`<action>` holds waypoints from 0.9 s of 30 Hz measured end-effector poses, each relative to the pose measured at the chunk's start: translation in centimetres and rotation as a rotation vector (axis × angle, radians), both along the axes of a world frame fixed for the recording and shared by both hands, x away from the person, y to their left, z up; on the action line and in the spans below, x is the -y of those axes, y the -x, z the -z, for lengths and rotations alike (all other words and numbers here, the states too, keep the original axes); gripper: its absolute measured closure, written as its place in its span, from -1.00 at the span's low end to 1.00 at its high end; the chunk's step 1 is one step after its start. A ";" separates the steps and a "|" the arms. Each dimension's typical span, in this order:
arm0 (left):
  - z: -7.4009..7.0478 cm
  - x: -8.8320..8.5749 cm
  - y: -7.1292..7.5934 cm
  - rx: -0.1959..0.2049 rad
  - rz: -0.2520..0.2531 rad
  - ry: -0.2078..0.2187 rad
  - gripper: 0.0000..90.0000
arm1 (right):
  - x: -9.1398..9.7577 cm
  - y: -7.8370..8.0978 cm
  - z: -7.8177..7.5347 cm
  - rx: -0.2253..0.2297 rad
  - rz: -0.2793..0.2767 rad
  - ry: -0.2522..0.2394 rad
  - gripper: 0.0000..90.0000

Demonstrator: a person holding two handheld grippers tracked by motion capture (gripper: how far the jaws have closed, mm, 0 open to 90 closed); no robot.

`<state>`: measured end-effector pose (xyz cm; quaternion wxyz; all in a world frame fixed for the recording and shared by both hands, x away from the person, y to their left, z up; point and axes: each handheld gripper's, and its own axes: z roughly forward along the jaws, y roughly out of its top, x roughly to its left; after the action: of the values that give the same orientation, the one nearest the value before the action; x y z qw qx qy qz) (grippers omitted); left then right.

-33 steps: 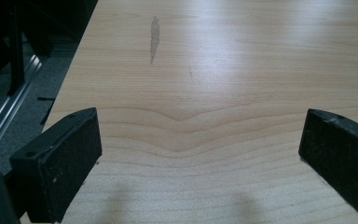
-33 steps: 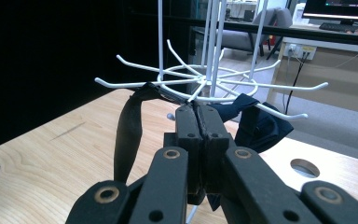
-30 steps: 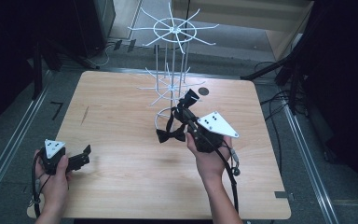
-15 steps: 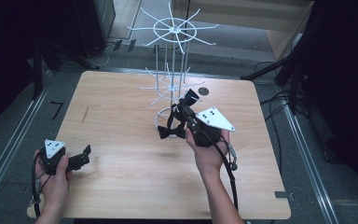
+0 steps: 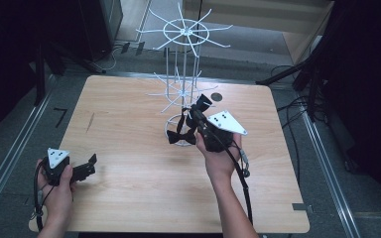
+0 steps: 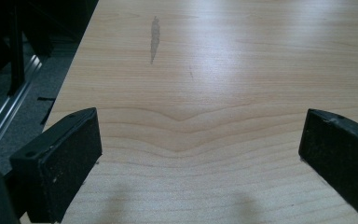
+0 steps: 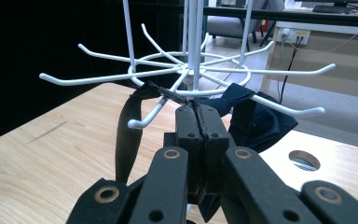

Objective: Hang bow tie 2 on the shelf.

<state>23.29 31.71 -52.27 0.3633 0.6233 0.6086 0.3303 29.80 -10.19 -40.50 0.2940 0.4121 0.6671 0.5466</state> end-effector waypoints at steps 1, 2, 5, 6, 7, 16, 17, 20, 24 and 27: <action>0.0 0.0 0.0 0.000 0.000 0.000 -1.00 | 0.0 0.0 0.0 0.000 0.000 0.000 1.00; 0.0 0.0 0.0 0.000 0.000 -0.001 -1.00 | -0.1 -0.2 0.1 -0.002 0.001 0.002 1.00; 0.0 0.0 0.0 0.001 0.000 0.001 -1.00 | -0.1 -0.3 0.3 -0.006 0.000 0.004 1.00; 0.0 0.0 0.0 0.001 0.000 0.000 -1.00 | -0.2 -0.3 0.3 -0.007 0.001 0.004 1.00; 0.0 0.0 0.0 0.001 0.000 0.000 -1.00 | -0.2 -0.3 0.3 -0.007 0.001 0.004 1.00; 0.0 0.0 0.0 0.001 0.000 0.001 -1.00 | -0.5 -0.4 1.0 -0.008 -0.017 0.019 0.85; 0.0 0.0 0.0 0.001 0.000 0.002 -1.00 | -0.4 -0.3 1.1 -0.006 -0.017 0.017 0.78; 0.0 0.0 0.0 0.000 -0.001 0.002 -1.00 | -0.3 -0.2 1.3 -0.006 -0.025 0.013 0.68; 0.0 0.0 0.0 0.000 -0.001 0.001 -1.00 | -0.1 -0.1 1.6 0.000 -0.021 0.022 0.45; 0.0 0.0 0.0 0.000 -0.001 0.001 -1.00 | 0.1 0.0 1.7 -0.005 -0.029 0.014 0.26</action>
<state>23.28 31.71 -52.26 0.3634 0.6229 0.6091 0.3301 29.84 -10.31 -42.17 0.2872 0.4019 0.6773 0.5452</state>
